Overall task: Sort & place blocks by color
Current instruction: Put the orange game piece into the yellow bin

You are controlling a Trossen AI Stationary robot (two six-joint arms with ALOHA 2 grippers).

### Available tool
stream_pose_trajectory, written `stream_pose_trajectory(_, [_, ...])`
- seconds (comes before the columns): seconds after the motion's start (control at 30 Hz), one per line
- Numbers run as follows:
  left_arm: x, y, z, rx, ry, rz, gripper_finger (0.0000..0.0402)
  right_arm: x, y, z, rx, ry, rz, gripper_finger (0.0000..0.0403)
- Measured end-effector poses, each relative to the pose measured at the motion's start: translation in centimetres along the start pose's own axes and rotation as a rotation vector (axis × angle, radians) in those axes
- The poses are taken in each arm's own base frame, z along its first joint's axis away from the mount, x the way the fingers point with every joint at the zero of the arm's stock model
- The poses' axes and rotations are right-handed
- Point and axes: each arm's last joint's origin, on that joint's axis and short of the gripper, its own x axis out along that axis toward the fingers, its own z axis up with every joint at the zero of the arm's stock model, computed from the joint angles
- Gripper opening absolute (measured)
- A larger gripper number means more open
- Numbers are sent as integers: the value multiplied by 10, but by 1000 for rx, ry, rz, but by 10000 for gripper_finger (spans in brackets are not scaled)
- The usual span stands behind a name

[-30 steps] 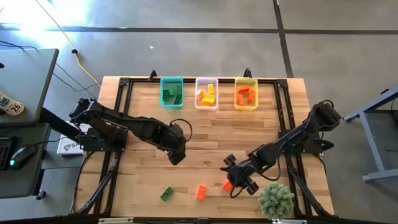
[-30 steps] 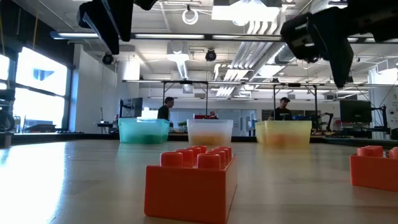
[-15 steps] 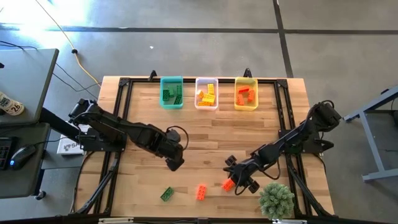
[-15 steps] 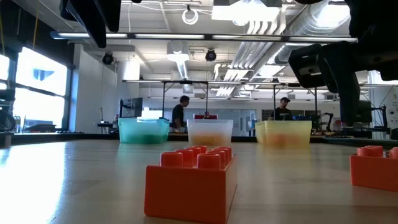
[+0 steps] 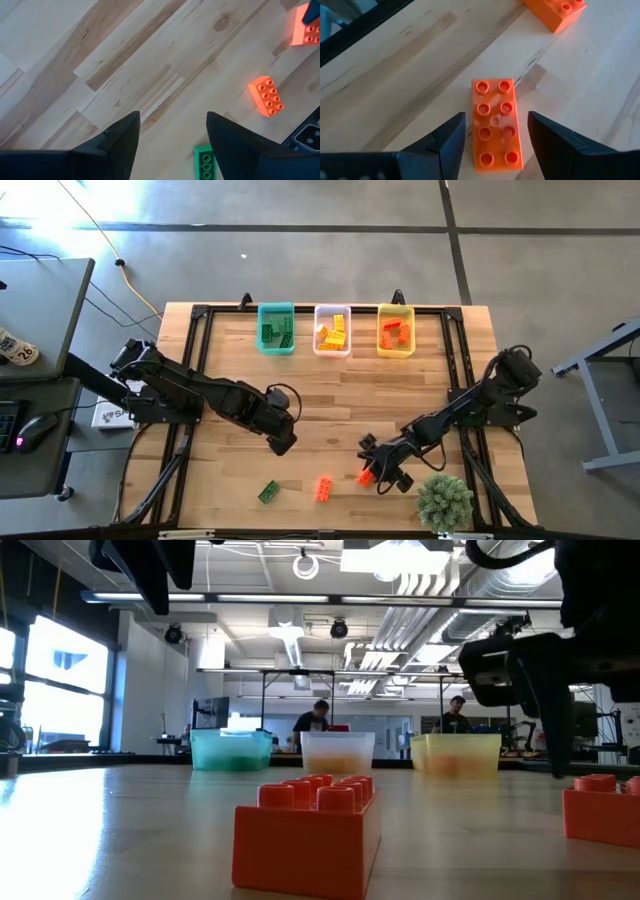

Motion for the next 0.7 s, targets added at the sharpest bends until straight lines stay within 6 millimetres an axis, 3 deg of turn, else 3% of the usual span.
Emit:
stream_pose_trajectory(0.27, [0,0,0,-21,-1,-1,216,13,0,-9,3,51,10,194])
stream_pose_trajectory(0.47, [0,0,0,-19,0,-1,216,13,0,-8,92,45,11,111])
stream_pose_trajectory(0.7, [0,1,2,-14,-43,21,216,12,0,-8,201,45,-6,111])
